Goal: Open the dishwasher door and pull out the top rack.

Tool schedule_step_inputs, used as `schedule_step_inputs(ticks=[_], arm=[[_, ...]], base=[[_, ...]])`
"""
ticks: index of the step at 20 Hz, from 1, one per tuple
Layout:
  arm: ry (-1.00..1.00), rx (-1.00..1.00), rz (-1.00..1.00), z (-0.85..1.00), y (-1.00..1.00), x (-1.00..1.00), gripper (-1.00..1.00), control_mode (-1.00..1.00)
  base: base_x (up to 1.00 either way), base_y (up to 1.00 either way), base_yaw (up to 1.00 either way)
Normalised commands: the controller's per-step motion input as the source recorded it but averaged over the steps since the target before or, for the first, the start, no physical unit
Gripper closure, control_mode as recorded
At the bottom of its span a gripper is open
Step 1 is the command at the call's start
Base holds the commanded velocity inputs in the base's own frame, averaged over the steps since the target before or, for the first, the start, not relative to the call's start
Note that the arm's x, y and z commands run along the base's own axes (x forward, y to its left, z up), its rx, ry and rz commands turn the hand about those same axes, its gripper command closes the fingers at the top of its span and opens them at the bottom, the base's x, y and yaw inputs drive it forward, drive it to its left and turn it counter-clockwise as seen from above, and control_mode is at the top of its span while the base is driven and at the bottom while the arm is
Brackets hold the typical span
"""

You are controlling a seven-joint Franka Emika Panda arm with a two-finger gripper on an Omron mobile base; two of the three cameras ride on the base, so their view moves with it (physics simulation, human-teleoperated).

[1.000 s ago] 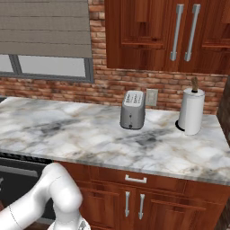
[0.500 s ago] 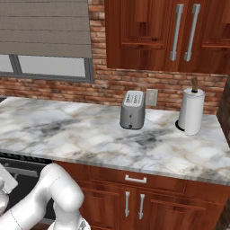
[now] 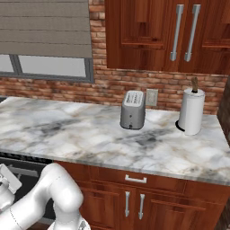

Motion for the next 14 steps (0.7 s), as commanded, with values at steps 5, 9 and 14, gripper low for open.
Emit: schedule_step_inputs(ticks=[5,9,14], arm=[[0.0,0.02,0.0,-0.73,0.3,0.08,-1.0,-1.0],[0.0,0.06,0.0,-0.54,0.08,0.13,-1.0,-1.0],[0.0,0.04,0.0,-0.57,0.03,0.33,-1.0,-1.0]], base=[[0.0,0.0,0.0],[0.0,0.0,0.0],[0.0,0.0,0.0]])
